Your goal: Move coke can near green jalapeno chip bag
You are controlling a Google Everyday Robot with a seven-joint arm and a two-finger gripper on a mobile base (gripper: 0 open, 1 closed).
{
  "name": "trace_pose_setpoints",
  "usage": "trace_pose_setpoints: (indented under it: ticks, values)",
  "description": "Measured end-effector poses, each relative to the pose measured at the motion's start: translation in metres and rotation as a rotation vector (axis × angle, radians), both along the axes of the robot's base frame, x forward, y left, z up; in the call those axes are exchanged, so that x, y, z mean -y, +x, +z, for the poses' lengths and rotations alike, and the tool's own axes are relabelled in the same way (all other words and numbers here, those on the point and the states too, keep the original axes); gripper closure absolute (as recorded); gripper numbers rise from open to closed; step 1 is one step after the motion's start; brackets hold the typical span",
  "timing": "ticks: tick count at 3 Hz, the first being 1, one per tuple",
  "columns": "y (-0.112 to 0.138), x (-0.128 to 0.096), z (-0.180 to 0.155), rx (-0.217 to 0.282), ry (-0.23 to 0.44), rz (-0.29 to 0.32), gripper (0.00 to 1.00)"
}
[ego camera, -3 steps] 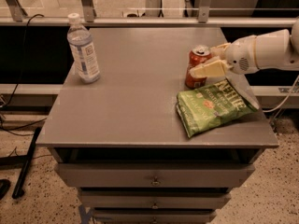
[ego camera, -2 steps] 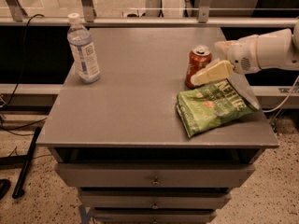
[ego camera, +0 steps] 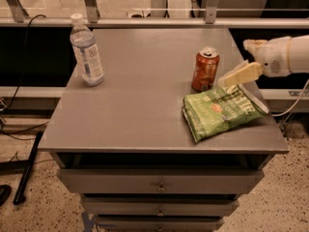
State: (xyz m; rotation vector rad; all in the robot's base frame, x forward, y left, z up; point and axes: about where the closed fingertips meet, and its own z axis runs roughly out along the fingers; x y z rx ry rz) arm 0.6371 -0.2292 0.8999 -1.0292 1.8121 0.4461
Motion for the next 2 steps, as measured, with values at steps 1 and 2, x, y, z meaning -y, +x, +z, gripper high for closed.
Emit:
trace_pose_setpoints:
  ticks: [1, 2]
  values:
    - [0.007, 0.052, 0.025, 0.089, -0.039, -0.074, 0.0]
    - [0.009, 0.088, 0.073, 0.211, -0.093, -0.139, 0.0]
